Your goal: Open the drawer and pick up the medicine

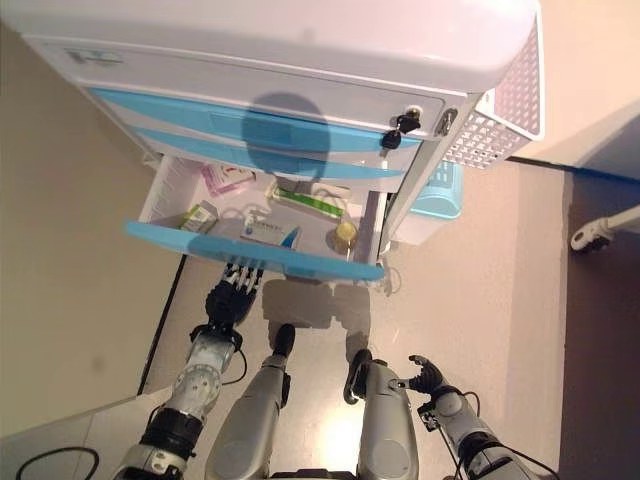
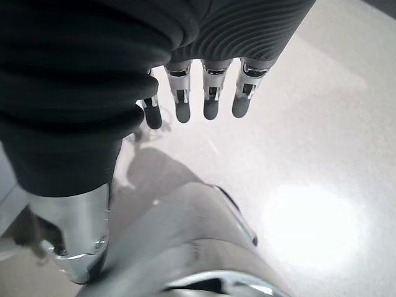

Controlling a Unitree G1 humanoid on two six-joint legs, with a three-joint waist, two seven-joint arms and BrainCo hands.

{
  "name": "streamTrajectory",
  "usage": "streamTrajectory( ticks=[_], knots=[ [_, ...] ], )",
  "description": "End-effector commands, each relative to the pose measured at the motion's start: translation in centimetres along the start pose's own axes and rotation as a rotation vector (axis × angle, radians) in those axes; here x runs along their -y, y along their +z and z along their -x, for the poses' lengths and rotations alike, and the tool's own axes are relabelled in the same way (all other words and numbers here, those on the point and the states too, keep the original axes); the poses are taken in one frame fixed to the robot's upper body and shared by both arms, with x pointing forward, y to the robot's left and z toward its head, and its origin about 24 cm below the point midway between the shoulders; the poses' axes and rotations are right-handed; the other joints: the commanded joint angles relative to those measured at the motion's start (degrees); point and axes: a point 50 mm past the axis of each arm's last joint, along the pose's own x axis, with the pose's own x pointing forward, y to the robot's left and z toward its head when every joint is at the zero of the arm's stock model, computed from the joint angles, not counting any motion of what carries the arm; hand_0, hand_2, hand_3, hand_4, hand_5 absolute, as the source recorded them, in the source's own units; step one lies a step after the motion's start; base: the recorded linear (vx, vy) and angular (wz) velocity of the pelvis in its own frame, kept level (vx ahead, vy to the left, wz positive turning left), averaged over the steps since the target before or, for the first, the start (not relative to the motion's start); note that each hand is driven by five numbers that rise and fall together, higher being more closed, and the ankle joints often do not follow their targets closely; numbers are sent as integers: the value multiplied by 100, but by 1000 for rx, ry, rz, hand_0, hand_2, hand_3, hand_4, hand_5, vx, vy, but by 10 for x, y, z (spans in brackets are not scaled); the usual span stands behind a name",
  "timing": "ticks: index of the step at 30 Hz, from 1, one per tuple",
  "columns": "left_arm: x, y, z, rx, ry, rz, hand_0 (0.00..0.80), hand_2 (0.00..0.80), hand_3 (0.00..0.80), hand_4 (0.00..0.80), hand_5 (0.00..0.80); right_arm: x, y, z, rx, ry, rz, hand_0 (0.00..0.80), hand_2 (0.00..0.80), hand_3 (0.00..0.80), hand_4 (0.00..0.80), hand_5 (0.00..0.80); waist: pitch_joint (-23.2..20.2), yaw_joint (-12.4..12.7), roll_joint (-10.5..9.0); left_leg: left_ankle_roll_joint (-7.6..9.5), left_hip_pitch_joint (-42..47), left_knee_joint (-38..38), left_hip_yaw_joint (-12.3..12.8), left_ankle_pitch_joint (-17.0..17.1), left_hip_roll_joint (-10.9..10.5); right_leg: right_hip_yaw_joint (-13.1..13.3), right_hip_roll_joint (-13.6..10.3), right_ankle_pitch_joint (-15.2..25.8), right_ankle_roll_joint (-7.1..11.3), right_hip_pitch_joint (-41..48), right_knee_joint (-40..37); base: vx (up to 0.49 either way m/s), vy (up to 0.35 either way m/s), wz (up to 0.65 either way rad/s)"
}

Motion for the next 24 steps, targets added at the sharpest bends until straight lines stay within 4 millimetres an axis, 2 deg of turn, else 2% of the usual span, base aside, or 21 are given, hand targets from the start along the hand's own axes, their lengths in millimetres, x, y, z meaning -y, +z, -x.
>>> streamTrajectory(
  ticks=[1, 2, 4, 10, 12, 13, 14, 15, 16, 17, 21, 24],
  knots=[
    [82, 78, 15, 371, -508, 0, 800, 800, 800, 800, 800, 0, -48, 15, -145, 16, 71, 0, 0, 0, 0, 0, -626, 275, 87, 534, -254, 1017, 14, -699, -573, 133, -148, 872, 508, 220, -713, 6, -51, 20],
    [82, 78, 15, 371, -508, 0, 800, 800, 800, 800, 800, 0, -48, 15, -145, 16, 72, 0, 0, 0, 0, 0, -626, 274, 87, 534, -253, 1017, 13, -699, -573, 132, -148, 872, 508, 222, -714, 11, -29, 30],
    [66, 80, 27, 371, -471, -19, 800, 800, 800, 800, 800, 2, -57, 18, -181, 7, 73, 0, 0, 0, 0, 0, -681, 386, 136, 536, -107, 996, -117, -710, -590, -3, -161, 816, 495, 442, -756, 22, -37, 28],
    [53, 76, 41, 331, -445, -13, 800, 800, 800, 800, 800, 7, -64, 21, -206, -11, 83, 0, 0, 0, 0, 0, -769, 532, 257, 543, 46, 870, -313, -657, -670, -222, -231, 793, 510, 666, -828, 12, -22, 24],
    [45, 74, 47, 312, -416, -2, 800, 800, 800, 800, 800, 9, -67, 22, -218, -15, 90, 0, 0, 0, 0, 0, -833, 601, 312, 549, 94, 793, -368, -628, -701, -271, -253, 788, 518, 737, -860, 14, -5, 21],
    [32, 71, 51, 280, -364, -4, 800, 800, 800, 800, 800, 9, -69, 22, -230, -17, 98, 0, 0, 0, 0, 0, -881, 664, 371, 558, 132, 741, -430, -597, -738, -331, -283, 795, 524, 799, -888, 7, -5, 10],
    [32, 71, 51, 280, -364, -4, 800, 800, 800, 800, 800, 9, -69, 22, -230, -17, 98, 0, 0, 0, 0, 0, -881, 663, 371, 557, 133, 741, -430, -597, -738, -331, -283, 795, 524, 799, -889, 14, 2, 24],
    [17, 70, 56, 253, -303, -12, 800, 800, 800, 800, 800, 10, -69, 22, -234, -18, 109, 0, 0, 0, 0, 0, -935, 714, 429, 561, 170, 693, -458, -570, -757, -382, -307, 806, 540, 844, -913, 10, 6, 25],
    [16, 70, 56, 253, -302, -12, 800, 800, 800, 800, 800, 10, -69, 22, -235, -18, 109, 0, 0, 0, 0, 0, -936, 712, 429, 561, 171, 692, -460, -570, -757, -384, -307, 807, 540, 845, -915, 31, 11, 24],
    [1, 66, 62, 221, -237, 2, 800, 800, 800, 800, 800, 11, -70, 23, -242, -20, 118, 0, 0, 0, 0, 0, -1006, 753, 482, 565, 205, 637, -464, -559, -767, -388, -323, 821, 552, 864, -948, 31, 10, 12],
    [-40, 60, 79, 145, -65, -12, 800, 800, 800, 800, 800, 12, -67, 21, -238, -21, 127, 0, 0, 0, 0, 0, -1088, 813, 585, 594, 247, 591, -418, -561, -762, -358, -351, 861, 596, 870, -973, 36, 10, 11],
    [-76, 58, 100, 94, 90, -29, 800, 800, 800, 800, 800, 16, -67, 21, -235, -31, 127, 0, 0, 0, 0, 0, -1093, 840, 674, 620, 283, 559, -335, -561, -738, -282, -348, 898, 636, 869, -1006, 36, 14, 4]
  ],
)
